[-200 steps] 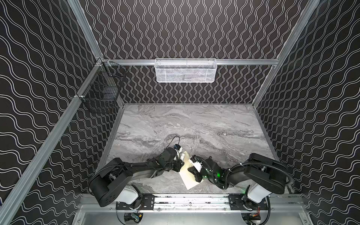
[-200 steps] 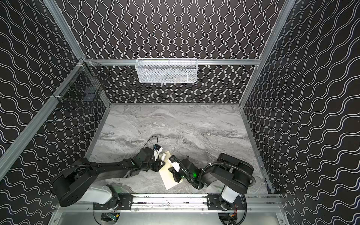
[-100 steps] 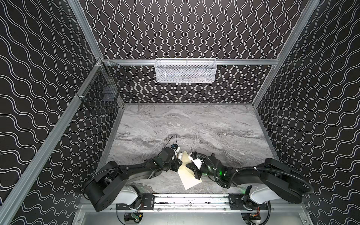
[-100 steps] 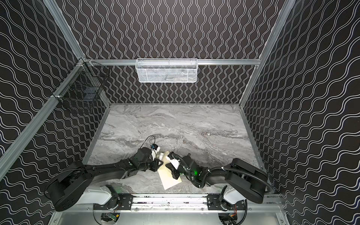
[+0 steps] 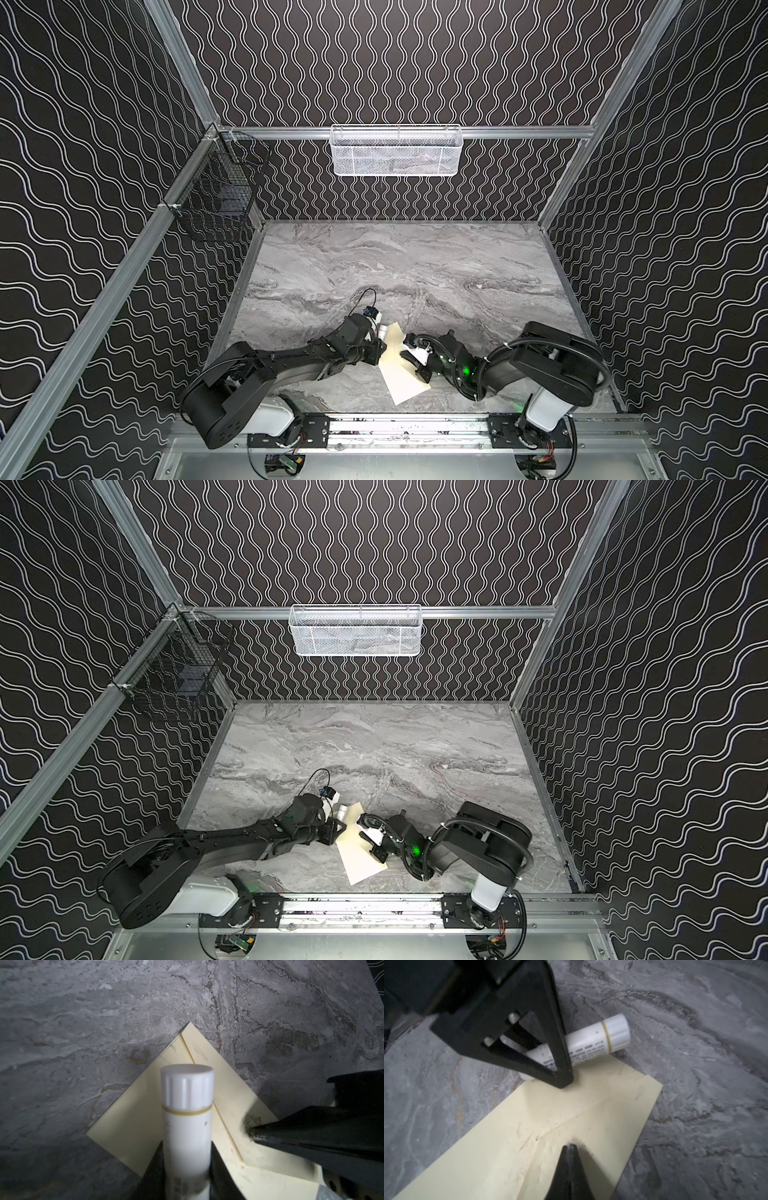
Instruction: Place the letter into the envelope and seal it
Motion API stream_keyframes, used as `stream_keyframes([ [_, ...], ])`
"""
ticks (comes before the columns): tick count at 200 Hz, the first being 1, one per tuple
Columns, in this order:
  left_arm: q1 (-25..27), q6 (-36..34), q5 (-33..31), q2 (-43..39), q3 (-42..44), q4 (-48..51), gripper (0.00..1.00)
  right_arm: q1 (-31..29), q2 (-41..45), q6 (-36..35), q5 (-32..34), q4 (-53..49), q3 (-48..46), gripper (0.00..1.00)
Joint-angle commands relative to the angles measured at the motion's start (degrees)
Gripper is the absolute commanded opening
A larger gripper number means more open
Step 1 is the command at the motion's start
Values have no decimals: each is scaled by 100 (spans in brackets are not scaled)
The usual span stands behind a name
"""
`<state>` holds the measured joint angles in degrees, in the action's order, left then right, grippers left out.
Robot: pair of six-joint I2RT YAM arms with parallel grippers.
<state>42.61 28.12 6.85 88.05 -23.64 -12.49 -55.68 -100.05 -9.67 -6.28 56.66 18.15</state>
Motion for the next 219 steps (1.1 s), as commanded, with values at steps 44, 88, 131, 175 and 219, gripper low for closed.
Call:
stream_keyframes([
  [44,-33,53,166,142,139,-357,0,-125,-657,101,-336,1374,-293,0],
  [88,-33,81,211,99,212,-392,0,-162,-832,-180,-522,1441,-208,0],
  [131,-29,141,237,-14,357,-438,0,-162,-1120,-355,-853,1817,-186,0],
  [175,-33,204,220,-131,473,-468,0,-153,-1183,-439,-1046,2311,-290,0],
  [219,-33,229,220,-110,521,-532,0,-156,-710,-584,-1252,1741,-145,0],
])
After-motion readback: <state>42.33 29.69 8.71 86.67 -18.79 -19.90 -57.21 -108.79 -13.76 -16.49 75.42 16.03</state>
